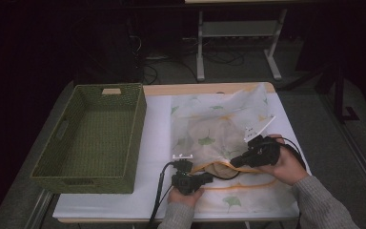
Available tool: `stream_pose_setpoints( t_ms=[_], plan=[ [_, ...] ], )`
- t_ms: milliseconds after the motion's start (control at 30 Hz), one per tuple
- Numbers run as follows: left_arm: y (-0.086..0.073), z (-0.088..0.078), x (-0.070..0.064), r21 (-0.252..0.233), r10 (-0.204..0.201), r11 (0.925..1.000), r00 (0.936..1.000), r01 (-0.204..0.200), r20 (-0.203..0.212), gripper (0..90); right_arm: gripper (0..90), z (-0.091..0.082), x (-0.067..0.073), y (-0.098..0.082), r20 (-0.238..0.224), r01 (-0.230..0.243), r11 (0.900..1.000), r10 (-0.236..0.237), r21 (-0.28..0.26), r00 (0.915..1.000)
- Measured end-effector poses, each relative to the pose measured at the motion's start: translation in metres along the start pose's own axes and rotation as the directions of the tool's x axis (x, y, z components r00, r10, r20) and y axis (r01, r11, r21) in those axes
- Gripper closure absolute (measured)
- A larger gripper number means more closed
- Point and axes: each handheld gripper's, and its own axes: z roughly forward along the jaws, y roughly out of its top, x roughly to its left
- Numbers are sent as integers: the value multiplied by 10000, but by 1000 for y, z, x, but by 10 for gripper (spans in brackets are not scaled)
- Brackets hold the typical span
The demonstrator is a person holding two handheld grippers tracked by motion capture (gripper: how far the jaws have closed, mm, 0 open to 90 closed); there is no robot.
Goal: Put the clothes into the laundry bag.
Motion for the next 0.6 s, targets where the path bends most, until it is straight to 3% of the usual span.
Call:
stream_pose_setpoints(
  t_ms=[133, 200, 433, 600],
  plan=[
    [4, 3, 4, -173, -11, 9998, 10000, 10, -70, 752, 898, 2, -1, 0, -28, -44, 10000, 44, 71, 10000],
    [1, 0, 1, -47, 199, 9998, 9998, -199, -28, 741, 898, 3, -1, -1, -51, -47, 9999, 48, 104, 10000],
    [-14, -29, -1, 23, 378, 9993, 9989, -379, 293, 721, 899, 3, 0, -2, -247, -54, 9999, 58, 147, 9997],
    [-19, -52, 6, -155, 358, 9992, 9992, -355, 179, 710, 898, -5, 6, -5, -353, -7, 10000, 10, 67, 9994]
  ],
)
